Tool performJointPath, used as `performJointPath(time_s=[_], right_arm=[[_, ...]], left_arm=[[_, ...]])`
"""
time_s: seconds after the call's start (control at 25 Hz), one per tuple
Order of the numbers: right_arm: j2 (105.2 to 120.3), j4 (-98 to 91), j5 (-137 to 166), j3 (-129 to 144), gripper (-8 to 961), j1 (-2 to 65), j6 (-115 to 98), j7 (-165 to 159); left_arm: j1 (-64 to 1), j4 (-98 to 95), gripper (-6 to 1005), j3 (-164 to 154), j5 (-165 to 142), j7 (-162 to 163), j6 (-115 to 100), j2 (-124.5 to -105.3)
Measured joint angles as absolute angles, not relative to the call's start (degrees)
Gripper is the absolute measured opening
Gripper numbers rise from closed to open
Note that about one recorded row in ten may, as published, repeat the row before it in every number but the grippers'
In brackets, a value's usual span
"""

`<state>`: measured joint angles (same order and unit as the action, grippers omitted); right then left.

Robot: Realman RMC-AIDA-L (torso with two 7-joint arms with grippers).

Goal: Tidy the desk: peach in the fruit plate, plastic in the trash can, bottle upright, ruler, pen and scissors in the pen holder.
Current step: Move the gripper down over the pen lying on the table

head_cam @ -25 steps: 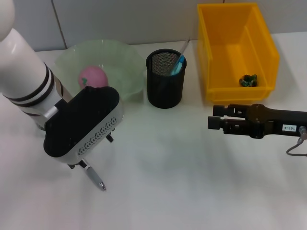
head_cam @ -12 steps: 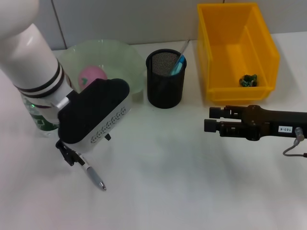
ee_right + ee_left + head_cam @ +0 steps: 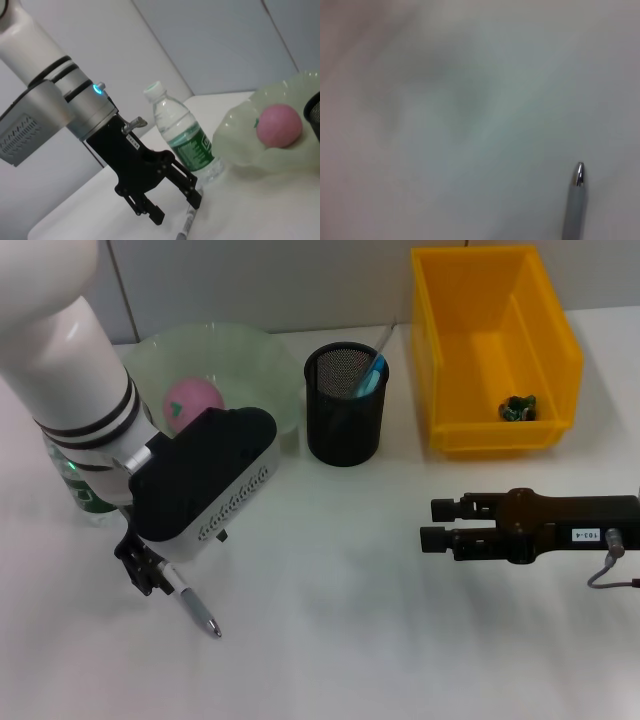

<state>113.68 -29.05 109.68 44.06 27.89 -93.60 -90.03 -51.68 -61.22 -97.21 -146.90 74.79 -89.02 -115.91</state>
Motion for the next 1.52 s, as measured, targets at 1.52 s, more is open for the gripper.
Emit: performJointPath(time_s=[1.52], right_arm=[[113.29,-29.32,110.01,43.39,716,27.07,-95.84,-90.09]], left_arm=[[-53.18,-58.15,443,-101.15,-148.43,76.81,-88.10,-117.77]])
